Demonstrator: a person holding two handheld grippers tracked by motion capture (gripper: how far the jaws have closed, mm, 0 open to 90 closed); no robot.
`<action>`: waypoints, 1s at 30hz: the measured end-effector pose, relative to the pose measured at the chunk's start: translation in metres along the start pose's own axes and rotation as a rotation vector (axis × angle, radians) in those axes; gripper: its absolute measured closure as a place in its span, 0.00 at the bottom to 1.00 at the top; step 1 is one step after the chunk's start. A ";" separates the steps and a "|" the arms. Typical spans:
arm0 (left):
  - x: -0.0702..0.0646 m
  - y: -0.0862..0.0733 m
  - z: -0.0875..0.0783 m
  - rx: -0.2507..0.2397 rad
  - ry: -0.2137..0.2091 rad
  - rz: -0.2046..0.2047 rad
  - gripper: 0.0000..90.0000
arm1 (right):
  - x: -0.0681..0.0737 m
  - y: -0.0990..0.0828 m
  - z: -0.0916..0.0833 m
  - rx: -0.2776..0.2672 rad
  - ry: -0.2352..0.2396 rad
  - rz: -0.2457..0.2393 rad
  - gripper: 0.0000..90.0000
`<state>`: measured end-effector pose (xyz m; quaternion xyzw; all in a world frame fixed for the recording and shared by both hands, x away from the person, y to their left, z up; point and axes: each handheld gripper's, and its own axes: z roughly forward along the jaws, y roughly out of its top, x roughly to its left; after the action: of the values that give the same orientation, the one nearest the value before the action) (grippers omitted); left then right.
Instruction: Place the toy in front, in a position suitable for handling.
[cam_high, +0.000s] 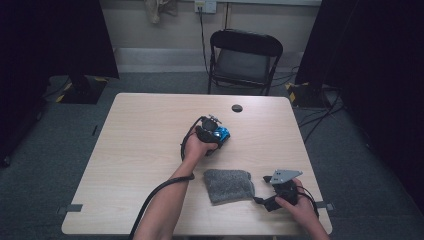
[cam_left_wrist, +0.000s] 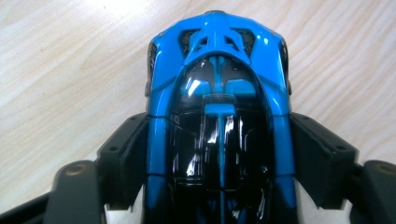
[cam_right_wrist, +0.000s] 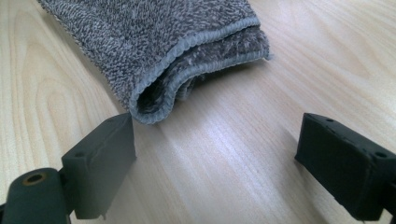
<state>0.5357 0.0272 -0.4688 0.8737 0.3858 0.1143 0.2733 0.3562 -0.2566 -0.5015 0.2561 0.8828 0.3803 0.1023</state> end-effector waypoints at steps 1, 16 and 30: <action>0.000 0.000 0.000 0.000 0.000 0.000 0.31 | 0.000 0.000 0.000 0.000 0.000 0.000 0.12; 0.006 0.007 -0.033 -0.010 -0.022 0.002 0.31 | 0.000 0.000 0.000 0.000 0.000 -0.001 0.12; 0.024 -0.011 -0.074 -0.003 -0.001 -0.002 0.31 | 0.000 0.000 0.000 0.000 0.000 -0.001 0.12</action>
<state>0.5151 0.0800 -0.4138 0.8730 0.3862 0.1142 0.2751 0.3562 -0.2565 -0.5015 0.2557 0.8830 0.3800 0.1025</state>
